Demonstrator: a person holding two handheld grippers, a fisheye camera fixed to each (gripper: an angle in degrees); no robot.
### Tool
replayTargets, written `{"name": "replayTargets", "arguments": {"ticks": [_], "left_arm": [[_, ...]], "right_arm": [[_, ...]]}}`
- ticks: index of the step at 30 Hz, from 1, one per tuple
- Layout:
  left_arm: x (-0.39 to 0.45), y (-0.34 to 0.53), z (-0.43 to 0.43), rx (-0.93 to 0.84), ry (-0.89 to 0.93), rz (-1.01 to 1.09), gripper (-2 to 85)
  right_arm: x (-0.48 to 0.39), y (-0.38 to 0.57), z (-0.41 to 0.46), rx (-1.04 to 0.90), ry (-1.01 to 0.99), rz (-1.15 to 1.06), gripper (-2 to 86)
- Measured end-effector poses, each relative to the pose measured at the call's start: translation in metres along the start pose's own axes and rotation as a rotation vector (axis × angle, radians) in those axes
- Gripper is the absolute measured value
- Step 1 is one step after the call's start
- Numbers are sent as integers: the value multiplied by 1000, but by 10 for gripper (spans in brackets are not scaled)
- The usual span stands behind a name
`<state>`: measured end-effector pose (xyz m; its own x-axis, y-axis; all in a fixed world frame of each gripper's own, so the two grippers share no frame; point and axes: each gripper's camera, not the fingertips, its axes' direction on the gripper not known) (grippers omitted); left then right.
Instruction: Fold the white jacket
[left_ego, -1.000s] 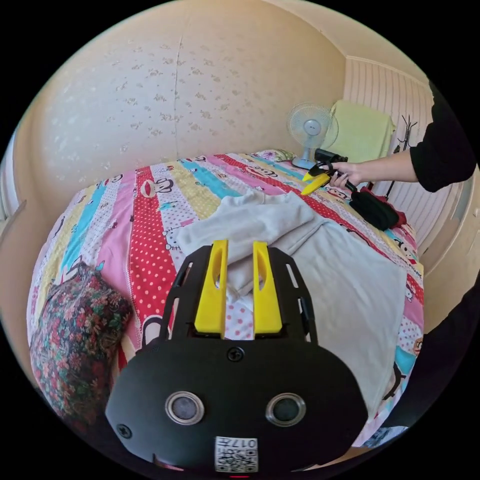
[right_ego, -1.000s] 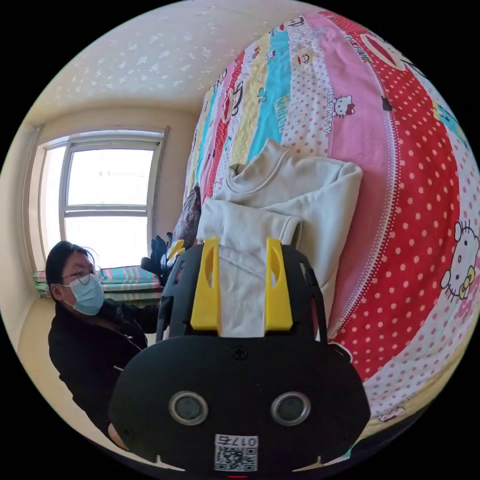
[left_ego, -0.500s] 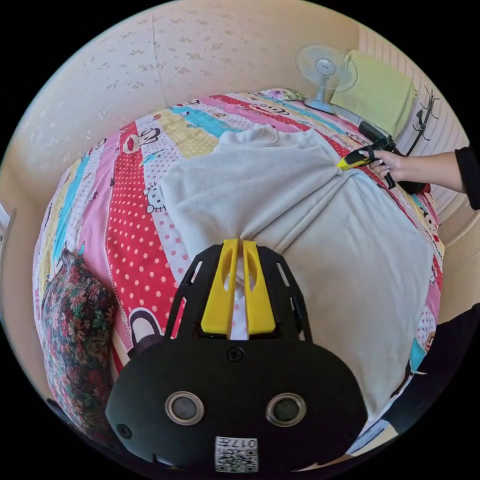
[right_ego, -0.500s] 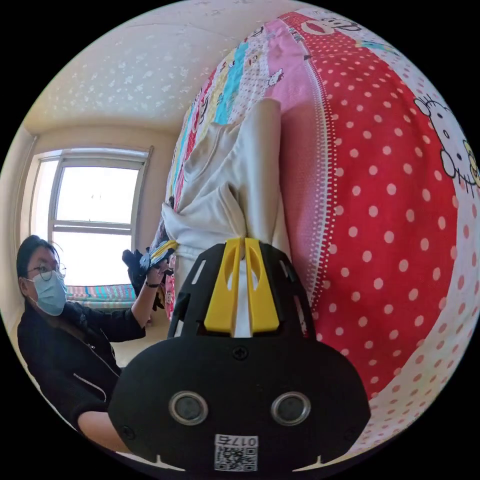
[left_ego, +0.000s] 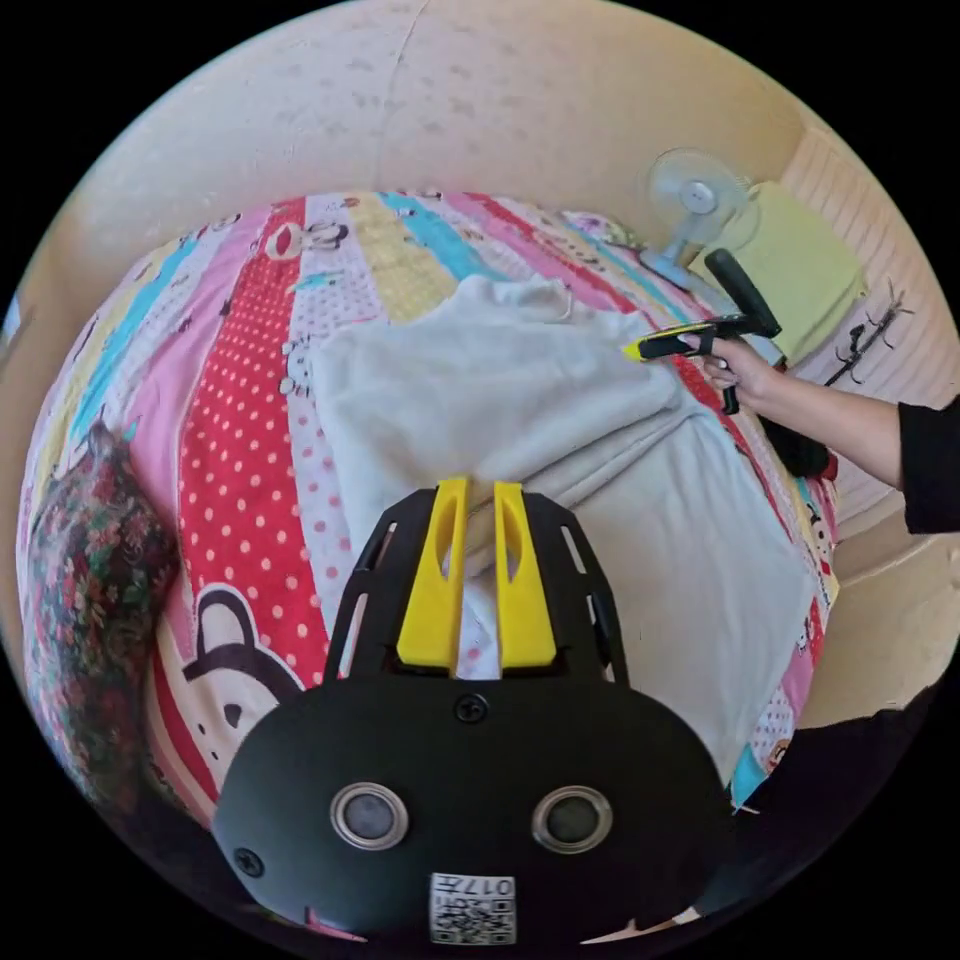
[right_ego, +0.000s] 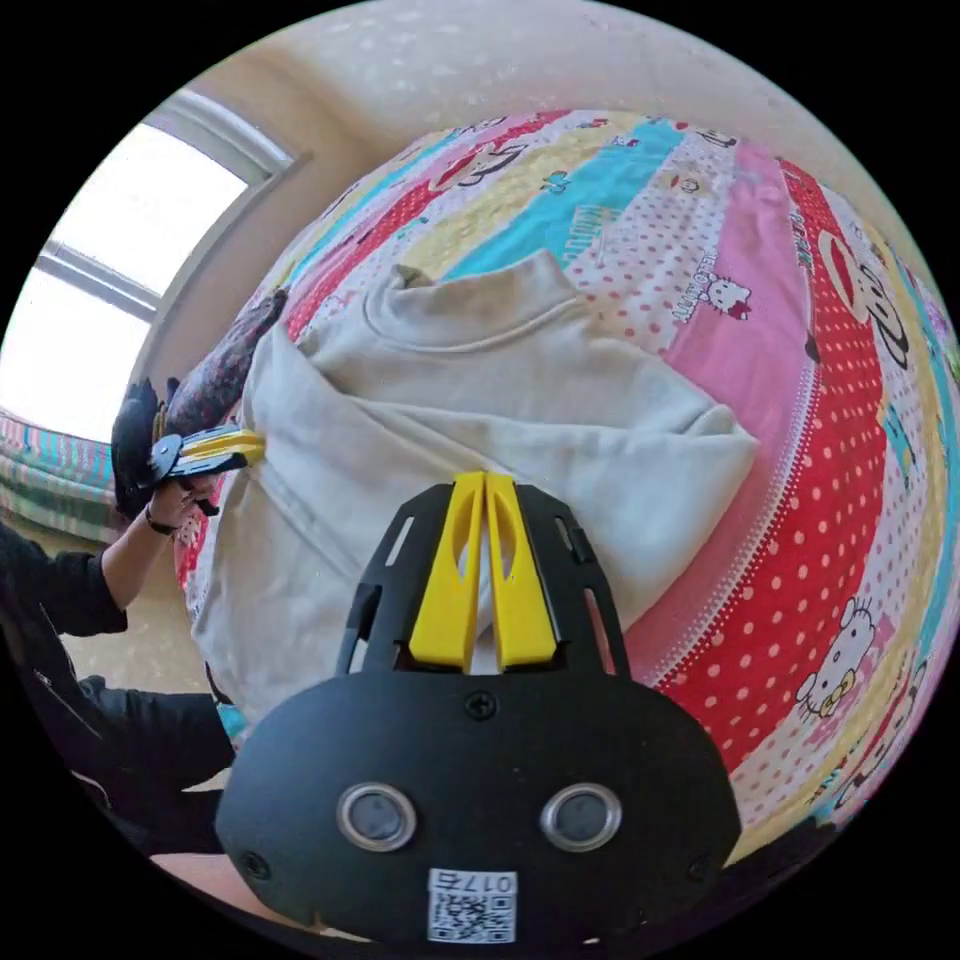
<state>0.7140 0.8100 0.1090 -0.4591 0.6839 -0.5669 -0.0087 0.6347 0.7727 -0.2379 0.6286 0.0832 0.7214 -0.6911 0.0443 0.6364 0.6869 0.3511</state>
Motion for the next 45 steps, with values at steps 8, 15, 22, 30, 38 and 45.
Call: {"name": "replayTargets", "arguments": {"ticks": [8,15,22,30,38,45], "left_arm": [[9,51,-51,165,2,-57,66],[24,31,-90,318,129,57,82],[-34,-35,-36,104,-134,-8,68],[-33,44,-108,173,20,-83,77],[-64,235,-165,152,437,-474,133],[-41,252,-164,-43,415,-456,167]], "right_arm": [[-38,18,-84,326,-31,132,5],[-123,37,-61,-32,398,-149,4],[-110,50,-110,67,266,5,8],[-154,98,-177,-16,244,-21,28],[-126,321,-254,17,-191,448,104],[-129,392,-274,109,-254,534,136]]}}
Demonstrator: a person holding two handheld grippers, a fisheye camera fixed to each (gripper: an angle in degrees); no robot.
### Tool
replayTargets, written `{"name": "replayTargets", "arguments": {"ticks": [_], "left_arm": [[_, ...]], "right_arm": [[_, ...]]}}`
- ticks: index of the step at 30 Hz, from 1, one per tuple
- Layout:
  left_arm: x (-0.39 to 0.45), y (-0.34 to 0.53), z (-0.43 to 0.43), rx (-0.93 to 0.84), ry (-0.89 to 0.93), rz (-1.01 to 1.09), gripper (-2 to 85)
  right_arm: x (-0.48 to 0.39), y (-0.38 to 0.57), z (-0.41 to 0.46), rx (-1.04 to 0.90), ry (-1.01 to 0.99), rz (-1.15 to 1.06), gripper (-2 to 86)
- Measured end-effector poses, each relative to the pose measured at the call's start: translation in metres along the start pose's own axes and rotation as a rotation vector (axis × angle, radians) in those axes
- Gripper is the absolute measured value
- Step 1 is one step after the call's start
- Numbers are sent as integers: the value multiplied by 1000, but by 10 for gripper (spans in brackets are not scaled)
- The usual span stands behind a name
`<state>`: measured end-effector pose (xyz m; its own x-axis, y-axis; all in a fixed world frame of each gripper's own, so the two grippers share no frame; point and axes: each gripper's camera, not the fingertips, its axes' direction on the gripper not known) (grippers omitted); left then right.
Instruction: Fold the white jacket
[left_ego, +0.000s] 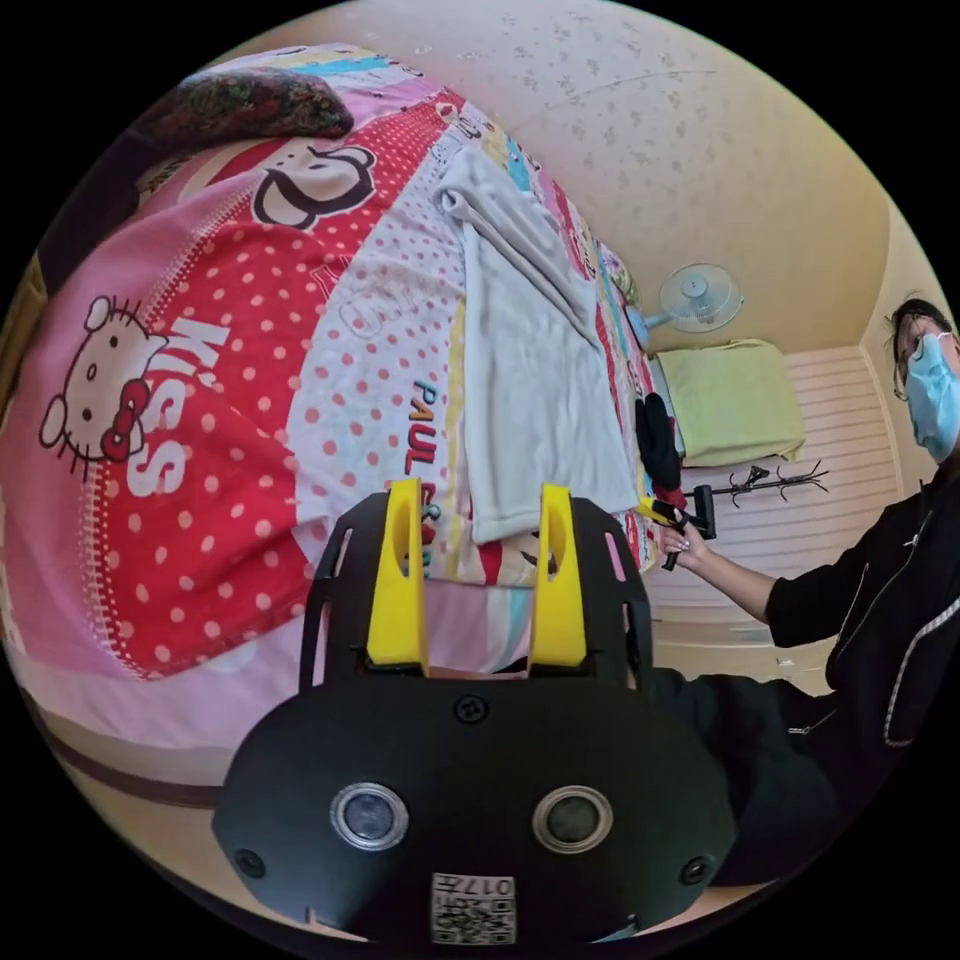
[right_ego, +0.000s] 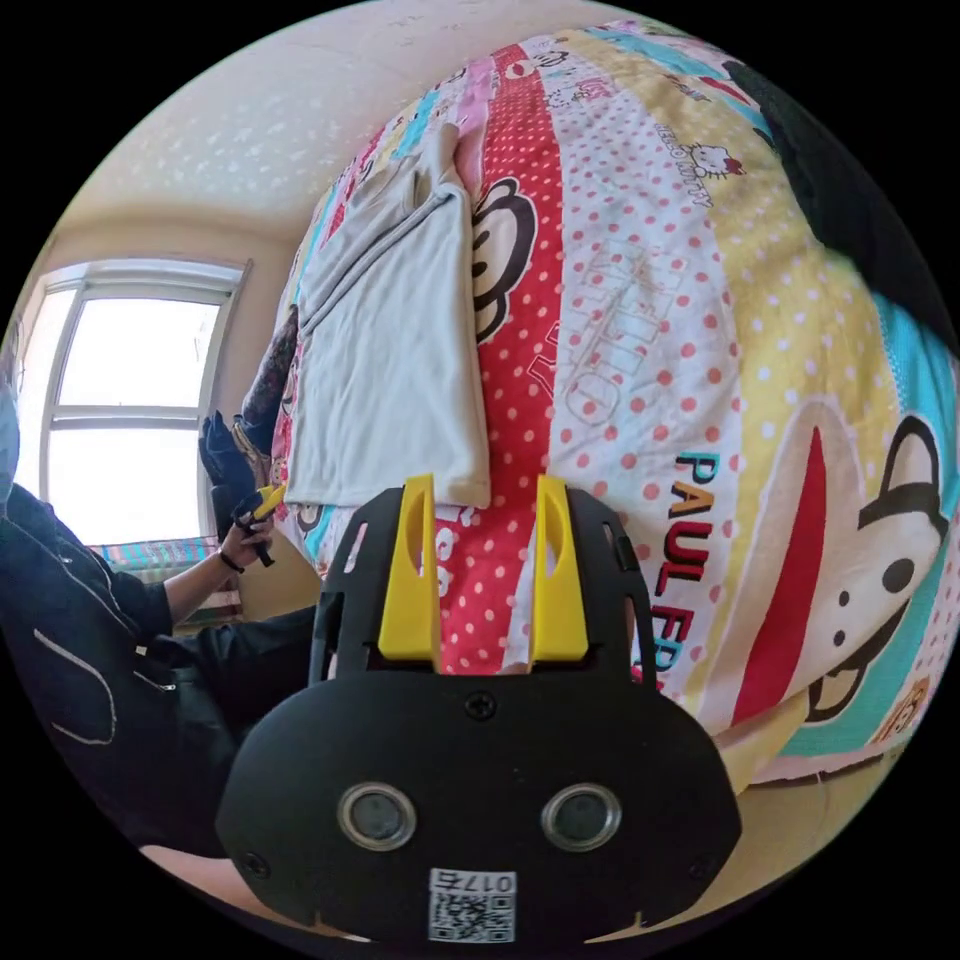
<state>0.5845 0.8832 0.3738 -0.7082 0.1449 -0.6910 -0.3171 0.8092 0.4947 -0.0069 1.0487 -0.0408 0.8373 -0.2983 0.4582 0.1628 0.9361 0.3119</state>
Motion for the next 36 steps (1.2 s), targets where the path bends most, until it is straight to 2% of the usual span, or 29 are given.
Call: {"name": "replayTargets", "arguments": {"ticks": [5,7,12,14,17,25,29,32,36], "left_arm": [[15,-6,4,60,-86,-74,161],[26,-4,5,91,-99,-90,158],[55,-21,13,80,-198,-99,138],[57,-30,12,58,-228,-134,106],[59,-44,8,37,-288,-203,59],[81,-85,-33,4,-215,-206,46],[99,-102,-69,11,-74,-156,41],[118,-100,-99,9,-94,-120,40],[122,-49,-124,-83,-59,-195,40]], "right_arm": [[17,11,-21,119,-154,57,129],[18,14,-23,103,-238,59,124],[10,17,-28,143,-252,74,111],[16,14,-29,164,-306,122,88],[16,13,-32,175,-259,157,60],[21,17,-70,222,-448,218,43],[-13,-3,-117,152,-421,108,42],[-34,3,-152,90,-404,45,42],[-40,54,-182,-22,-445,100,42]]}}
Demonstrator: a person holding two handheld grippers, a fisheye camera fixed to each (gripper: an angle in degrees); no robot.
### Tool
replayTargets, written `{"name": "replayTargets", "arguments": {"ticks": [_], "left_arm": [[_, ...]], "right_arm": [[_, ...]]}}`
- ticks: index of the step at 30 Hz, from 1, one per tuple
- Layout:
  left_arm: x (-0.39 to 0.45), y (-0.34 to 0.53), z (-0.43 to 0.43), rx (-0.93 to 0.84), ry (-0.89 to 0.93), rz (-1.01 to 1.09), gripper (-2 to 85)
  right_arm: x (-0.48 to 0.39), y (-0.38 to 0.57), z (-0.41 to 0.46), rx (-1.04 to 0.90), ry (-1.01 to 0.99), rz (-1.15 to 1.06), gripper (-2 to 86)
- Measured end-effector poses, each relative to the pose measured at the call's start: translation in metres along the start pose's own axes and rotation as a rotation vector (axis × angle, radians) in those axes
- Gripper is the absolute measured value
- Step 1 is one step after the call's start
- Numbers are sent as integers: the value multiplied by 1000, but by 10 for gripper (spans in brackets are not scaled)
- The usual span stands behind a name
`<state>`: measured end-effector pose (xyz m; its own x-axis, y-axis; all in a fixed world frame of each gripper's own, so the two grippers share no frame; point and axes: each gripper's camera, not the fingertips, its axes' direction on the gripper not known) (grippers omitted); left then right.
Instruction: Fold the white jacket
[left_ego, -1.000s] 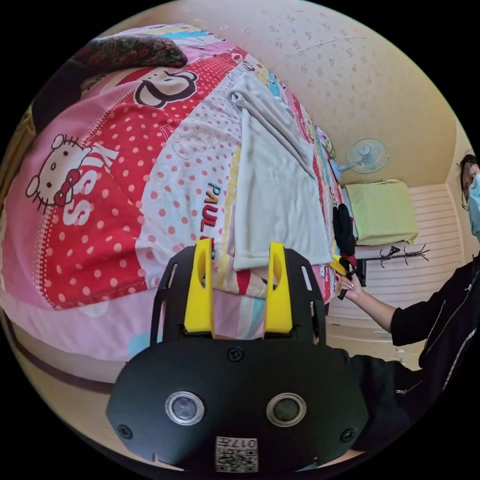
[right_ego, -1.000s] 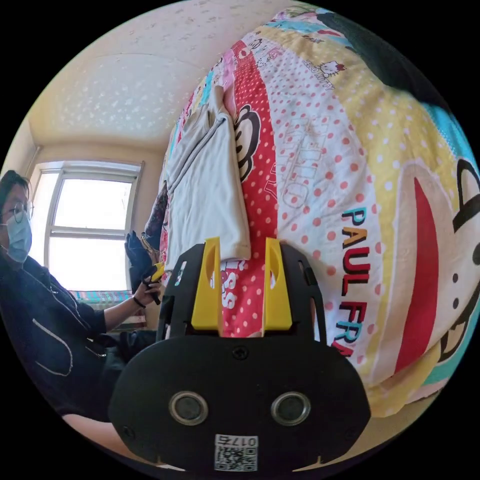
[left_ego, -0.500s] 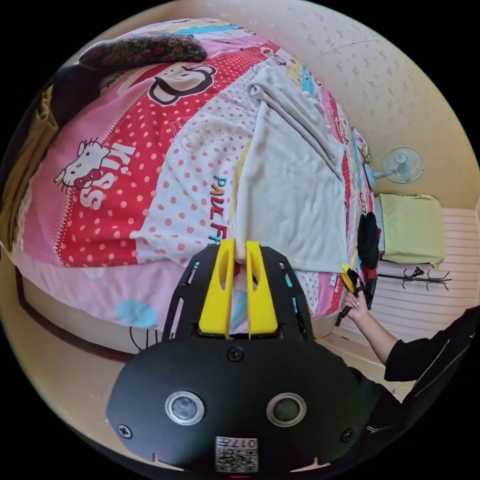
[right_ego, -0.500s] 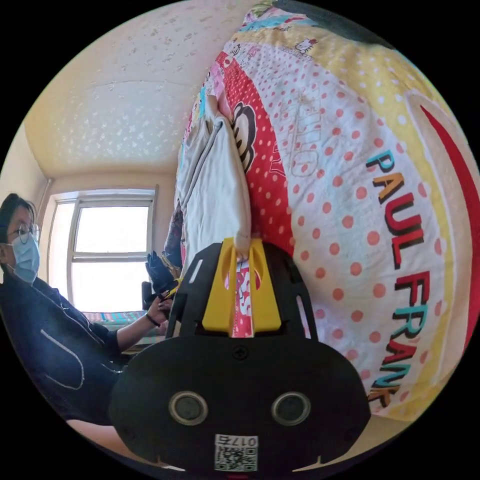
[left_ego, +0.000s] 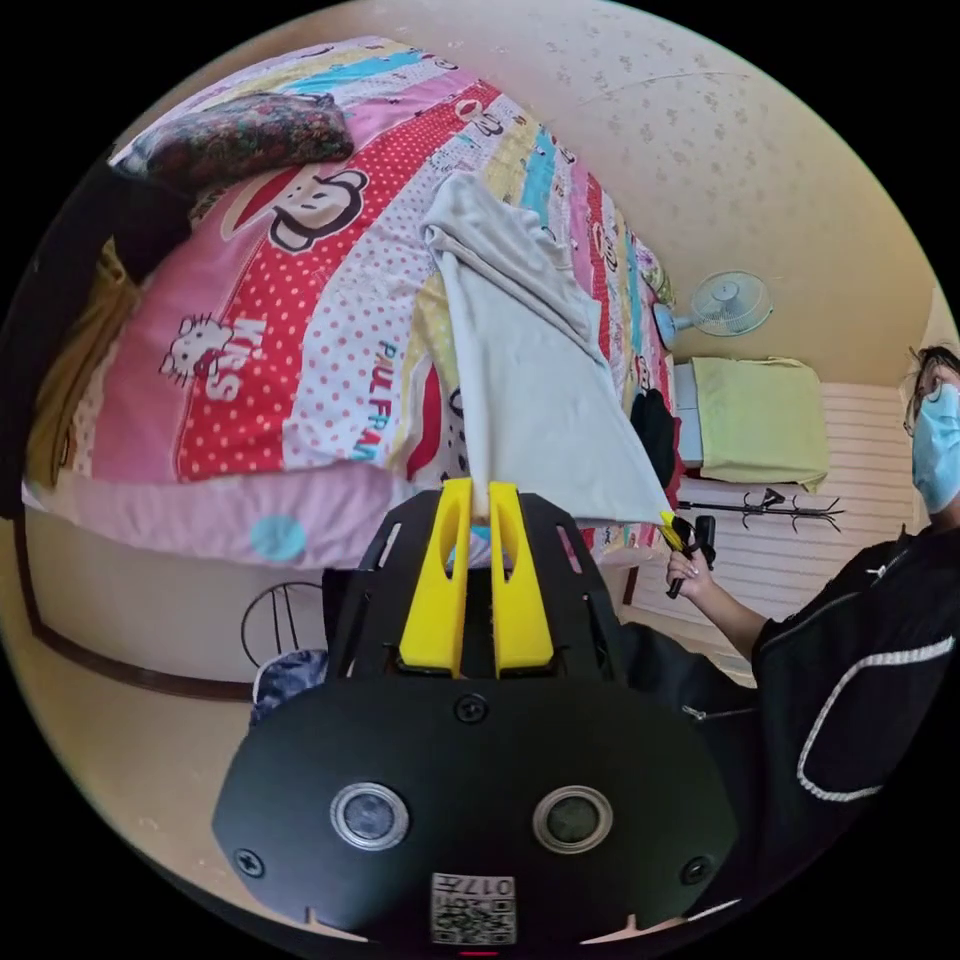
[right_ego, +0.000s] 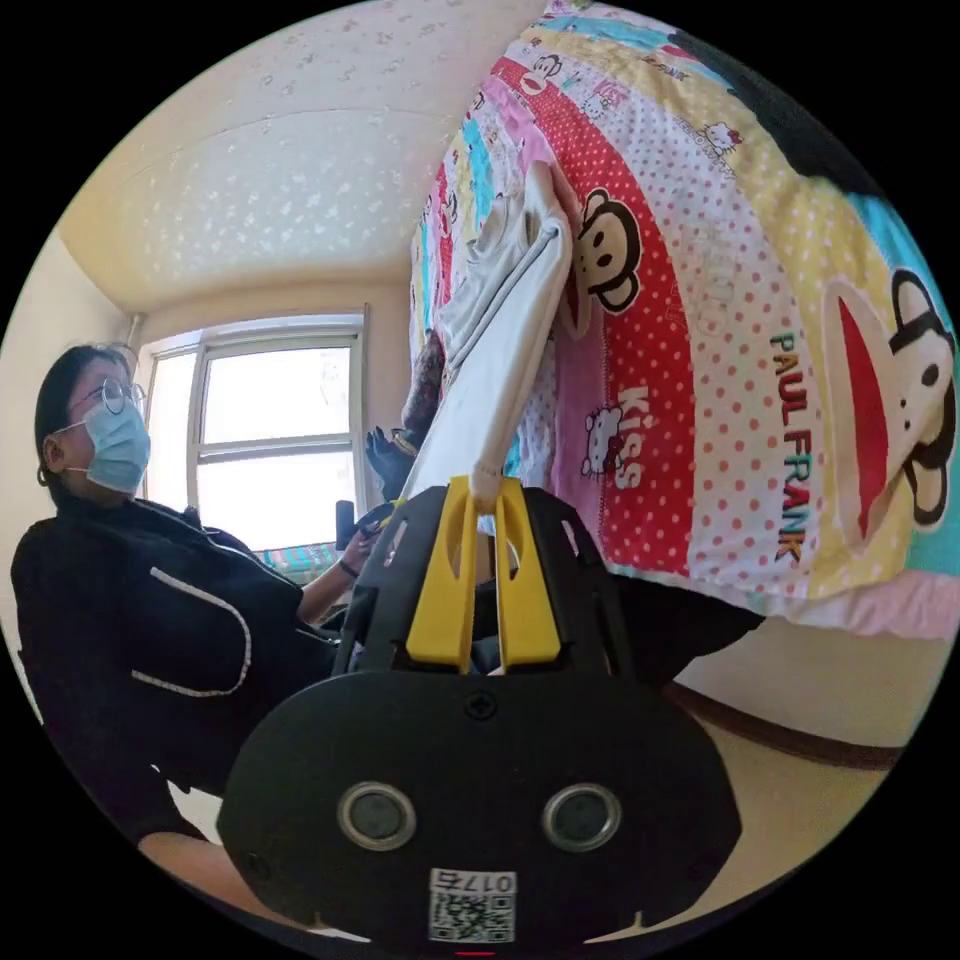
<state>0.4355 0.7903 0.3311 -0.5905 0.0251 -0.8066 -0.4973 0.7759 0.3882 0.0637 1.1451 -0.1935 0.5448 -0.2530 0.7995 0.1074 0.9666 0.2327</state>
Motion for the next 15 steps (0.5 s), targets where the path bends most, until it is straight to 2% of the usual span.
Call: {"name": "replayTargets", "arguments": {"ticks": [5,8,13,15], "left_arm": [[-27,98,0,-101,84,-226,40],[-16,112,3,-76,88,-231,40],[1,20,-8,173,255,-160,40],[3,-57,-9,287,345,-85,40]], "right_arm": [[3,95,-31,-59,10,202,42],[7,86,-37,17,-57,203,41],[11,-42,-24,151,-276,34,40],[18,-106,-15,200,-332,-14,40]]}}
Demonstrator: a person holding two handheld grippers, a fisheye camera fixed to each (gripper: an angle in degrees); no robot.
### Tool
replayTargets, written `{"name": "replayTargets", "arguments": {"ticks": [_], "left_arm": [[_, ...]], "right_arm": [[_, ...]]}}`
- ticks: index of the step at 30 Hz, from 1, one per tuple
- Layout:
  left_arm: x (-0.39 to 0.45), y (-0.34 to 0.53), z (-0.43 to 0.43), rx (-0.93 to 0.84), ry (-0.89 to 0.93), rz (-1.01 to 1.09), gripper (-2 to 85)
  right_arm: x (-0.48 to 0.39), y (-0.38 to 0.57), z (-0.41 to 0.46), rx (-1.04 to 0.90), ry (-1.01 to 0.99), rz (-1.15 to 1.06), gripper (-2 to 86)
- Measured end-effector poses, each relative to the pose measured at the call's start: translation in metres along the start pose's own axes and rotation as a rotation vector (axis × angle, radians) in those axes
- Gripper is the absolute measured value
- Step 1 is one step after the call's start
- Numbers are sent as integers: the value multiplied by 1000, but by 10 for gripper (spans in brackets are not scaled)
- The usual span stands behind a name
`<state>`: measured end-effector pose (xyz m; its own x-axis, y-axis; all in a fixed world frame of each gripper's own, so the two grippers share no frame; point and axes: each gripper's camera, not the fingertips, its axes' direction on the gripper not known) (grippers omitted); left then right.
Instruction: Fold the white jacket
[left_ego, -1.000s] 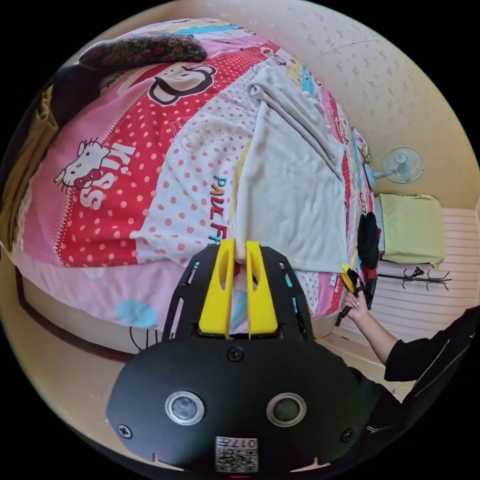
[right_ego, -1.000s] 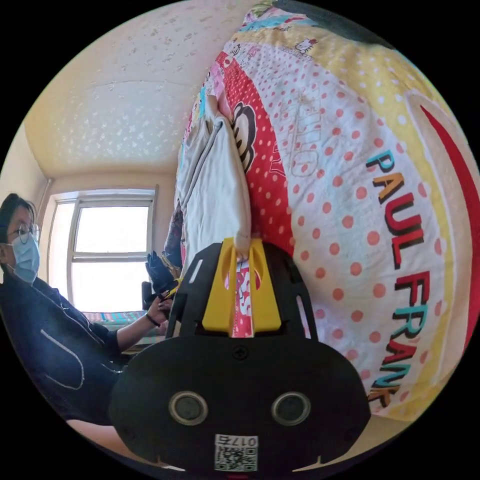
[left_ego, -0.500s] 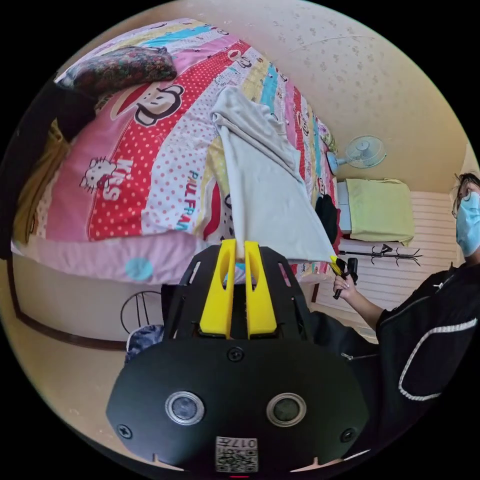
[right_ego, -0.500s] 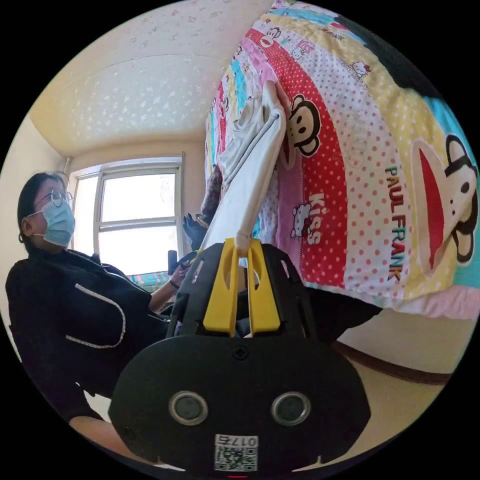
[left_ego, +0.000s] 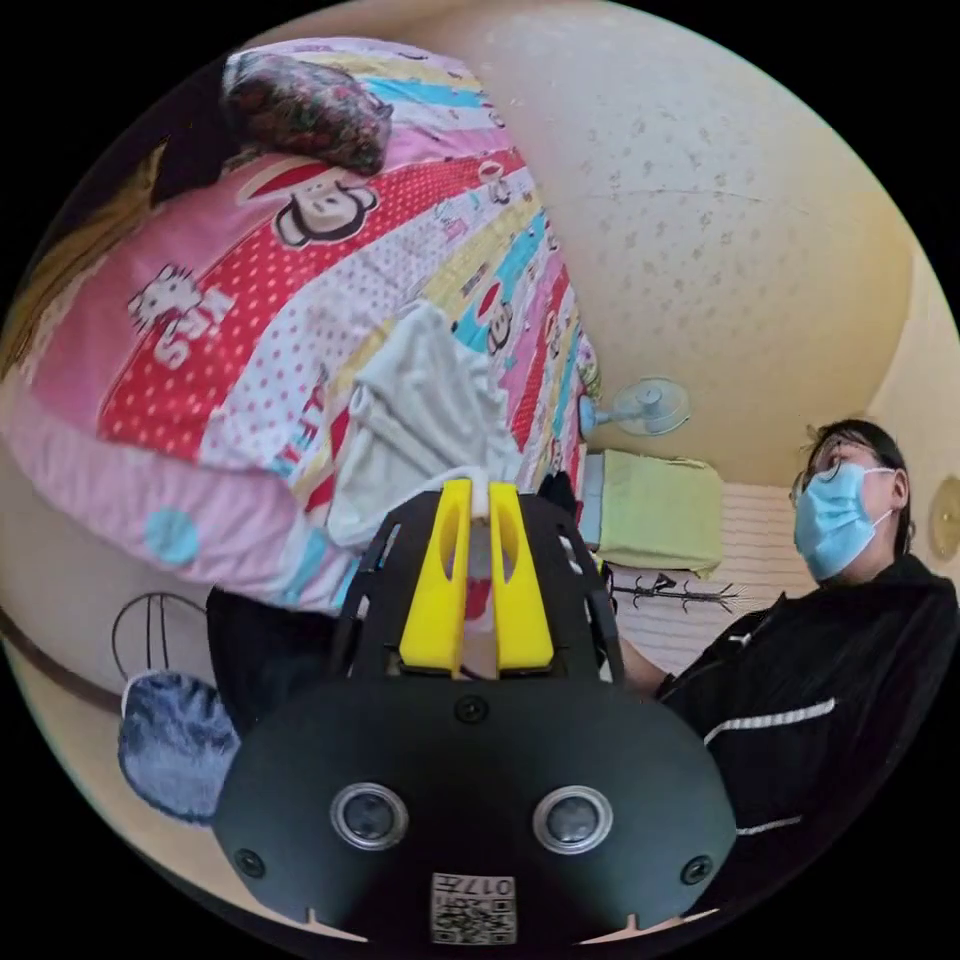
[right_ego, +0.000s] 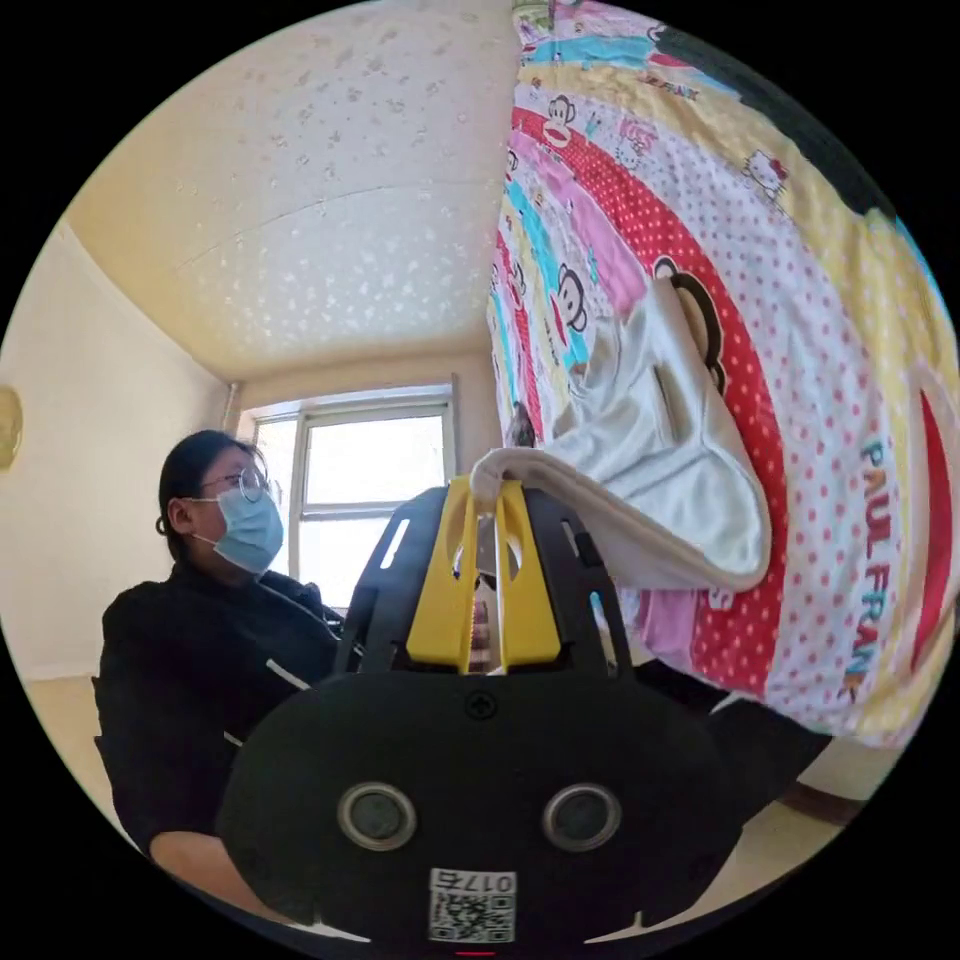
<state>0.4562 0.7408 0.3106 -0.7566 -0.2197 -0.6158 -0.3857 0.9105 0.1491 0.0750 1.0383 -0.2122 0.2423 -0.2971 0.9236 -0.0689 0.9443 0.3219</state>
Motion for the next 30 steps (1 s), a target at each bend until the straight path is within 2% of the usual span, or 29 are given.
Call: {"name": "replayTargets", "arguments": {"ticks": [3,7,9,11,13,16,18,19,20,23,24,25,26,28,30], "left_arm": [[-8,-92,45,55,45,40,40],[-34,-177,116,53,8,41,45],[-57,-211,159,39,81,38,80],[-69,-217,170,86,113,-7,110],[-65,-211,160,198,171,34,121],[-35,-194,135,241,158,132,125],[14,-167,131,163,44,300,114],[29,-159,135,128,0,361,109],[58,-140,149,52,-105,480,105],[101,-84,204,-88,-440,706,118],[98,-64,231,-129,-629,745,124],[91,-56,244,-152,-736,751,124],[81,-41,260,-167,-824,817,125],[82,-25,256,-74,-811,894,124],[90,-23,235,-46,-784,845,118]], "right_arm": [[41,-100,38,67,-99,-22,42],[120,-188,84,191,7,73,47],[156,-203,98,216,80,124,54],[196,-203,108,273,-2,192,72],[199,-198,108,359,-99,147,84],[162,-192,108,328,-35,-16,90],[125,-183,127,187,156,-154,92],[103,-174,153,37,354,-262,97],[89,-160,184,-110,564,-367,105],[101,-117,238,-292,879,-545,115],[113,-112,247,-339,912,-547,114],[146,-102,264,-452,1006,-516,107],[170,-93,274,-486,1056,-544,100],[181,-93,277,-436,1055,-573,91],[186,-102,289,-465,1060,-523,90]]}}
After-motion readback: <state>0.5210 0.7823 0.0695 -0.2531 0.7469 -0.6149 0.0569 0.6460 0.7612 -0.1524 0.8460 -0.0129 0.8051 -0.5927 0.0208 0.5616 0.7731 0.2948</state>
